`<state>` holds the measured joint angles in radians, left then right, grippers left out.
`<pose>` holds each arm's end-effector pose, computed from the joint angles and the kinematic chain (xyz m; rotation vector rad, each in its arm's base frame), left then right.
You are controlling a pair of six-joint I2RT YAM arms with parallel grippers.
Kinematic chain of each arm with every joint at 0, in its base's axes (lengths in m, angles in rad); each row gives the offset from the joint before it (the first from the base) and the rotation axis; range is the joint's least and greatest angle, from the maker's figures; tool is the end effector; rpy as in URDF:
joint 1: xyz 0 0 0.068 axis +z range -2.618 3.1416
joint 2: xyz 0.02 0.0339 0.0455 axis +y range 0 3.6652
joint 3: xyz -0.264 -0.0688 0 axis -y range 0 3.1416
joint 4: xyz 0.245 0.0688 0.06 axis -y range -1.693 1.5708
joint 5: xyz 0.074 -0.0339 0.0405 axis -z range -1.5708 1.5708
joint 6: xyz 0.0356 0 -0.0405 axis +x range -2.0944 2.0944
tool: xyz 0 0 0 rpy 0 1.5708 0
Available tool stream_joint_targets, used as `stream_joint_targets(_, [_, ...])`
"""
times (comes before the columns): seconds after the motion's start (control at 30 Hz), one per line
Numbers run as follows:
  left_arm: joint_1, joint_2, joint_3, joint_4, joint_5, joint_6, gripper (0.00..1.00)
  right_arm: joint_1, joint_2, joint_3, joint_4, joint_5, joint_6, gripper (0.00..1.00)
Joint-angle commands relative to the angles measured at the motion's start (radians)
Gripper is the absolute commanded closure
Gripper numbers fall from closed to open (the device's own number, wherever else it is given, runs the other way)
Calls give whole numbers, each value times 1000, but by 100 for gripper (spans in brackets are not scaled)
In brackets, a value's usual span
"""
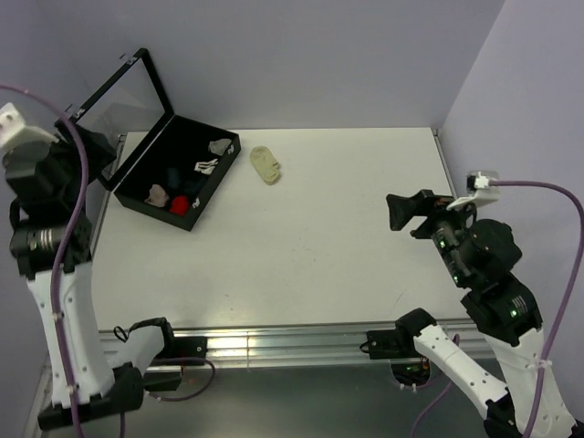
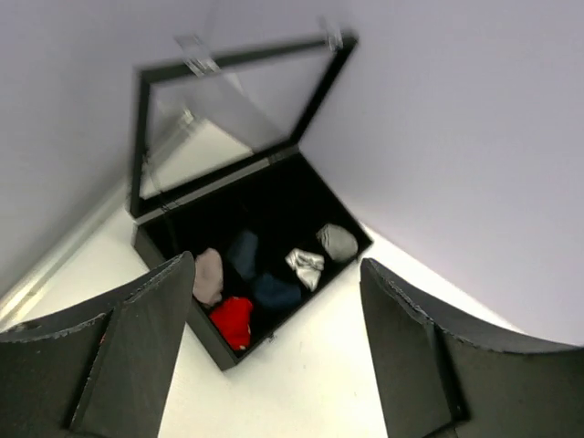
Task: Roll the socks
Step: Reset both arms
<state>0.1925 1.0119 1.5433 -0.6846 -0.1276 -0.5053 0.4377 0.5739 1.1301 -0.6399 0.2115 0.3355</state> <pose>0.1649 0.0368 0.4965 -0.6772 1.5857 -0.1213 0.0784 0.0285 0.4280 0.0771 1.6672 0.4126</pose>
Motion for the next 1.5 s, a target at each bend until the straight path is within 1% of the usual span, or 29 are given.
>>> stream_joint_targets(0.0, [-5, -97, 23, -93, -148, 1, 21, -5, -49, 33, -58, 169, -18, 0])
stream_joint_targets(0.13, [-47, -194, -12, -150, -243, -18, 20, -5, -178, 2, -21, 273, -46, 0])
stream_joint_targets(0.17, [-57, -212, -21, -170, -291, -21, 20, -5, -202, -10, -14, 288, -65, 0])
stream_joint_targets(0.3, [-128, -321, -92, -191, -394, -32, 19, -5, -308, -33, 35, 292, -138, 0])
stream_joint_targets(0.43, [-185, -412, -167, -185, -466, -39, 16, -5, -324, -21, 26, 319, -170, 0])
stream_joint_targets(0.47, [-185, -435, -184, -181, -486, -45, 12, -5, -324, -20, 20, 322, -171, 0])
stream_joint_targets(0.5, [-221, -484, -224, -161, -503, -56, 10, -5, -322, -18, 14, 319, -176, 0])
stream_joint_targets(0.57, [-228, -528, -264, -139, -537, -56, 5, -5, -328, -26, 5, 312, -181, 0])
stream_joint_targets(0.67, [-231, -608, -330, -102, -556, -42, 1, -5, -342, -49, 5, 305, -178, 0])
stream_joint_targets(0.77, [-231, -647, -382, -70, -576, -38, 1, -5, -355, -72, 13, 312, -181, 0])
stream_joint_targets(0.9, [-231, -677, -454, -9, -580, -29, 1, -5, -370, -96, 31, 308, -190, 0])
stream_joint_targets(1.0, [-231, -677, -479, 13, -561, -45, 1, -5, -368, -113, 51, 304, -181, 0])
stream_joint_targets(1.17, [-231, -647, -499, -18, -553, -125, 0, -5, -355, -128, 77, 279, -184, 0])
stream_joint_targets(1.47, [-231, -590, -512, -67, -557, -185, 1, -5, -338, -133, 101, 250, -188, 0])
